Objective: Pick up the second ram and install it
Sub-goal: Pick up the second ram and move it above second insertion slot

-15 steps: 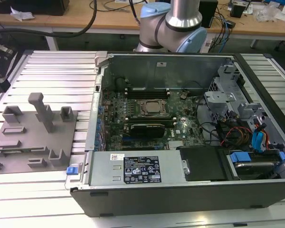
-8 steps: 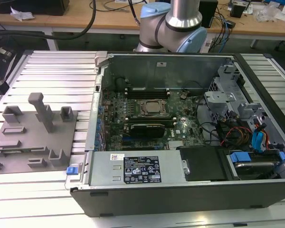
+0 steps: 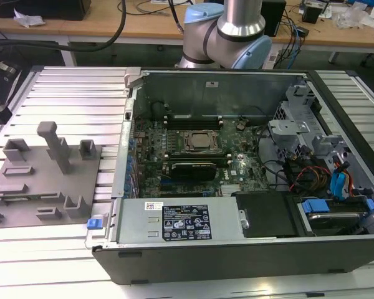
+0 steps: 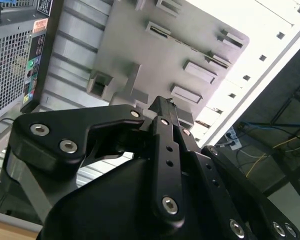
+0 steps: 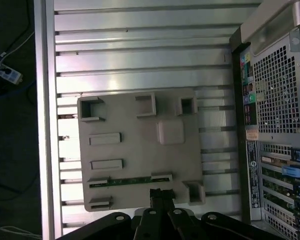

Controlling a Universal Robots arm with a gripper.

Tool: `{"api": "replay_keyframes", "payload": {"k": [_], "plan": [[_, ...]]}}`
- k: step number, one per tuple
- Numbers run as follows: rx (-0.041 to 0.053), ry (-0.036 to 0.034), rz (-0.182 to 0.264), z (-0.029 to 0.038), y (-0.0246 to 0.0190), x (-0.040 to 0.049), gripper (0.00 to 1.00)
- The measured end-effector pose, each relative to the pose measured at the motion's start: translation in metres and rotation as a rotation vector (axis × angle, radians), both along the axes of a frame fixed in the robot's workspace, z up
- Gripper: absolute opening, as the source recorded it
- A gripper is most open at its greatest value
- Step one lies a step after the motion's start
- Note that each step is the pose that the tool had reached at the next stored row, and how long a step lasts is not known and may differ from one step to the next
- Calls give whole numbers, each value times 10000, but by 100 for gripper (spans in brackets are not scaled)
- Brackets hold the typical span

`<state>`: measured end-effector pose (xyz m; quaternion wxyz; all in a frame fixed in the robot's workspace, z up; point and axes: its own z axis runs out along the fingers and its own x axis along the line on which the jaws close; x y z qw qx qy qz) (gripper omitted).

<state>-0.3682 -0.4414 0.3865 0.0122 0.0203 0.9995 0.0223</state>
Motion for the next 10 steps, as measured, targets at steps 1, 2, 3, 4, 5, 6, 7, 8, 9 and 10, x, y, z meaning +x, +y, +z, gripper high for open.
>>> {"api": "replay_keyframes", "payload": {"k": [1, 2, 3, 4, 5, 6, 7, 8, 9, 10], "plan": [[0, 0, 157, 0, 0, 0, 11], [1, -1, 336, 0, 0, 0, 11], [1, -1, 478, -1, 0, 0, 11], [0, -1, 614, 0, 0, 0, 11], [0, -1, 826, -1, 0, 0, 11], [0, -1, 1063, 0, 0, 0, 11], [0, -1, 1212, 0, 0, 0, 11], [1, -1, 1324, -1, 0, 0, 11], [0, 0, 1623, 0, 0, 0, 11], [1, -1, 1885, -1, 0, 0, 11]]}}
